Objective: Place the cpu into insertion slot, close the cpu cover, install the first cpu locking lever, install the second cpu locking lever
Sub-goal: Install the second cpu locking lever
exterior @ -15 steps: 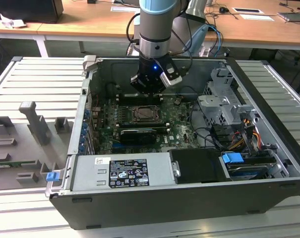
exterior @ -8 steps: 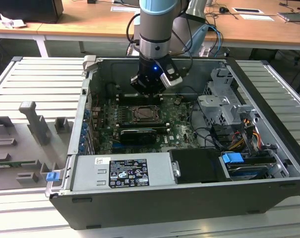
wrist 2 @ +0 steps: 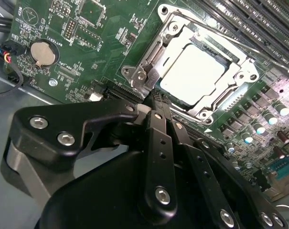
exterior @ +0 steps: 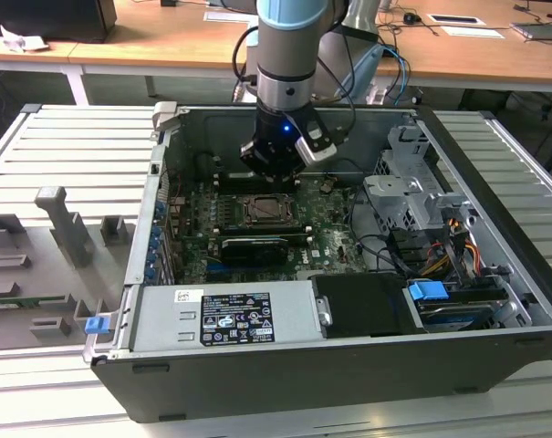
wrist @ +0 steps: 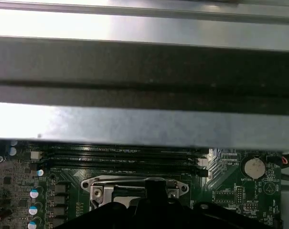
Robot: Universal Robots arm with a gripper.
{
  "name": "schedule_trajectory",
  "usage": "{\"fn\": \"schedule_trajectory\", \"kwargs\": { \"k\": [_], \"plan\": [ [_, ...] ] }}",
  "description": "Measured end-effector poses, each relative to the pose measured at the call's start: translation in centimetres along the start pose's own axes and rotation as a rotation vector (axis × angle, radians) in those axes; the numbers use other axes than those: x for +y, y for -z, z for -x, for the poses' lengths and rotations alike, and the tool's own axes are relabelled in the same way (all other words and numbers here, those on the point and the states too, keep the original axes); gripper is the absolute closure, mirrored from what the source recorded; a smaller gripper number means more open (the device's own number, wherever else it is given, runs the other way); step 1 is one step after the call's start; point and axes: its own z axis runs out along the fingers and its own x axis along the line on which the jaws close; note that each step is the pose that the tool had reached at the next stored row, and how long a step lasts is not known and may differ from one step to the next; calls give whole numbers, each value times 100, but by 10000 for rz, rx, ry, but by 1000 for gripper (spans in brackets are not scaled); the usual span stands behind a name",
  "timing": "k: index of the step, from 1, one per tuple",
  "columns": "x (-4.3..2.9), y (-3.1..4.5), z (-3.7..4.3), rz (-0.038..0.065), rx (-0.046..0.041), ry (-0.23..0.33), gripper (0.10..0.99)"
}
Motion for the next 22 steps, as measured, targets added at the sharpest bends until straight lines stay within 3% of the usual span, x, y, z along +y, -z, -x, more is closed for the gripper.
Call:
{"fn": "schedule_trajectory", "kwargs": {
  "k": [5,9,11,17,22],
  "plan": [
    [-8,17,-1,0,0,-2,980],
    [-2,123,2,0,0,-1,980],
    [-4,139,3,3,-1,1,980],
    [-126,147,-2,0,0,-1,980],
    [-142,199,-2,-1,0,-2,980]
  ]
}}
